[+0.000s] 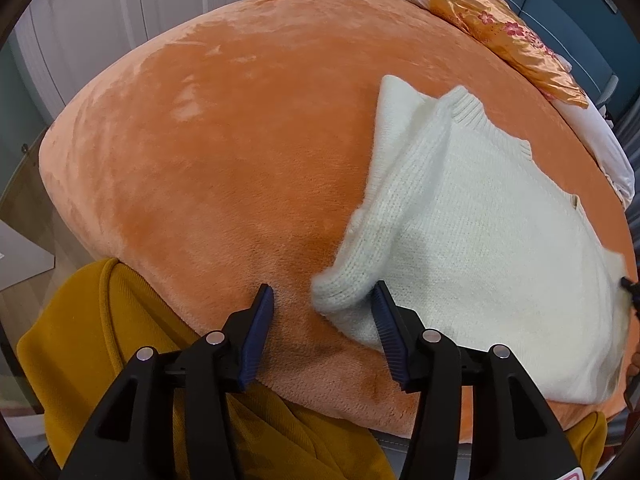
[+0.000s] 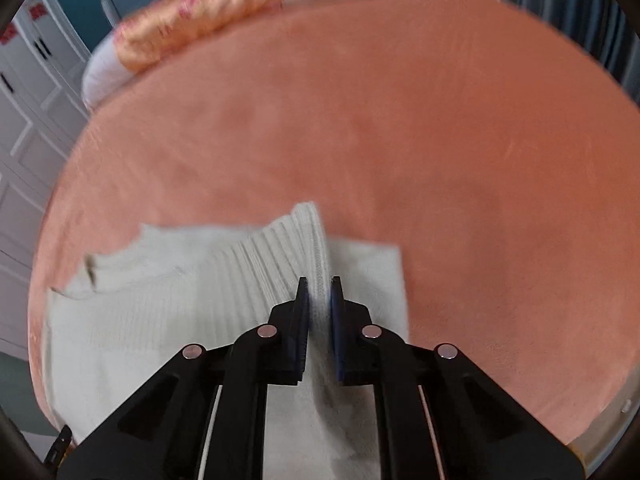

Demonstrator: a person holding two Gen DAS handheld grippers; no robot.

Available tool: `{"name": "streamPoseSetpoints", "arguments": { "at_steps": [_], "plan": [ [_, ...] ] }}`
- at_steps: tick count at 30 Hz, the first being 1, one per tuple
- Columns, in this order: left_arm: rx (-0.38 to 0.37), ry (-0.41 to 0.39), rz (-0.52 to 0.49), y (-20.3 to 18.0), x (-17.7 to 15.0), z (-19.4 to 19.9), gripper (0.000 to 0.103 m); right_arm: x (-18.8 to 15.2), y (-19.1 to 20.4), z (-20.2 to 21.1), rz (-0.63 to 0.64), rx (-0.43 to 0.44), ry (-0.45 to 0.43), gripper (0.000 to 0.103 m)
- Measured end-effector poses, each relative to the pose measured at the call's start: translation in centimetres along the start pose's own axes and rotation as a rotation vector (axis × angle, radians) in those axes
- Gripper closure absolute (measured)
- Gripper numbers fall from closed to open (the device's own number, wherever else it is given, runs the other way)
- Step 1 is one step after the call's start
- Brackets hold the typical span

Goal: Fold small clothes

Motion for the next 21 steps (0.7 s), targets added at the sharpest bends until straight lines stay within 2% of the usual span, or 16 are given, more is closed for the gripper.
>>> {"name": "streamPoseSetpoints", "arguments": {
  "at_steps": [2,3,4,5,6,9,11,13,14,17,21],
  "plan": [
    [0.000,-0.002,0.000,0.0,0.0,0.0,0.051,0.2,-0.4,1.3,-0.010,-0.004,-0.053,0.094],
    [0.002,-0.003,-0.002,0.0,0.0,-0.1,0.051,-0.1,-0.9,0.8,-0.017,-0.019,-0.044,0.094],
    [0.003,-0.002,-0.003,0.0,0.0,0.0,0.051,-0.6,-1.2,-0.3,-0.011,-0.034,-0.010,0.094],
    [0.005,0.000,-0.005,0.0,0.0,-0.1,0.050,-1.9,-1.4,-2.6,0.026,-0.064,0.079,0.094],
    [0.005,0.001,-0.005,0.0,0.1,-0.1,0.050,-2.6,-1.3,-3.4,0.055,-0.076,0.102,0.093],
    [-0.005,0.000,0.010,0.2,0.0,0.1,0.049,-1.2,0.7,-1.0,0.086,-0.126,0.042,0.089],
    [-0.010,0.000,0.019,0.3,0.1,0.0,0.049,-0.5,2.7,2.0,0.093,-0.089,-0.051,0.089],
    [-0.008,-0.001,0.018,0.2,0.1,-0.1,0.048,-0.8,5.2,4.4,0.115,-0.013,-0.082,0.089],
    [-0.007,-0.002,0.016,0.1,0.1,-0.1,0.048,-1.6,7.4,5.6,0.137,0.058,-0.068,0.089],
    [-0.009,-0.006,0.015,0.1,0.0,-0.1,0.048,-5.3,13.3,6.6,0.251,0.174,0.018,0.089],
    [-0.023,-0.009,0.031,0.2,-0.2,0.1,0.048,-9.0,18.5,5.6,0.318,0.244,0.112,0.089]
  ]
}}
Point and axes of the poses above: each gripper's, at about its wrist camera, not at the fingertips, and z roughly against the way its jaws point, y to its left, x to its top, the point moved 3 cm from there along -z, roughly the way its jaws point, and after that the axes turned 14 degrees about -y, right-handed, at the moved point
